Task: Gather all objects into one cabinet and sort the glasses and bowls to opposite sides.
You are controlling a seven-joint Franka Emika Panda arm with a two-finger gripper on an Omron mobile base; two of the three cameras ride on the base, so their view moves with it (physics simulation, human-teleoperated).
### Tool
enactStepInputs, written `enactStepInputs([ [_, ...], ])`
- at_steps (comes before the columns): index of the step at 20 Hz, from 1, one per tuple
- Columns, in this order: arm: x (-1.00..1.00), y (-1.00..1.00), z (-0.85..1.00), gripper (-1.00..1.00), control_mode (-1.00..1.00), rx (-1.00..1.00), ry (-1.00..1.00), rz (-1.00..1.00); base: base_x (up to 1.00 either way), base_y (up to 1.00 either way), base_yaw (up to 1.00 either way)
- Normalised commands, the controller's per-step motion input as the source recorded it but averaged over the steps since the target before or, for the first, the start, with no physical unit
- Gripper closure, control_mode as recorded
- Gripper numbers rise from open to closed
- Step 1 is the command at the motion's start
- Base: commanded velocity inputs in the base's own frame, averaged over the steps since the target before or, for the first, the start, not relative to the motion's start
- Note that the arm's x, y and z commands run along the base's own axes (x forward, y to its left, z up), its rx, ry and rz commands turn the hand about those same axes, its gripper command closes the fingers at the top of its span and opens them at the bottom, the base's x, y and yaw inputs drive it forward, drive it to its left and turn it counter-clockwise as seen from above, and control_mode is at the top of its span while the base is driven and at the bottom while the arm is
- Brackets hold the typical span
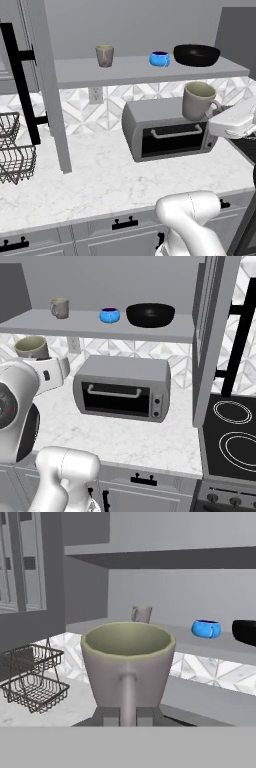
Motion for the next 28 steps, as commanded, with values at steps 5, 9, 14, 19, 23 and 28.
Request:
enactStepInputs([
  [5,0.00,0.00,0.00,1.00,1.00,0.00,0.00,0.00,0.03,0.01,0.00],
  [9,0.06,0.03,-0.10,1.00,-1.00,0.00,0.02,0.00,0.00,0.00,0.00],
  [14,0.41,0.27,-0.05,1.00,-1.00,0.00,0.05,0.00,0.00,0.00,0.00],
  [19,0.48,0.20,0.02,1.00,-1.00,0.02,-0.07,0.00,0.00,0.00,0.00],
  [23,0.78,0.21,0.18,1.00,-1.00,0.04,-0.02,0.00,0.00,0.00,0.00],
  [28,0.86,0.04,0.65,1.00,-1.00,0.01,0.13,0.00,0.00,0.00,0.00],
])
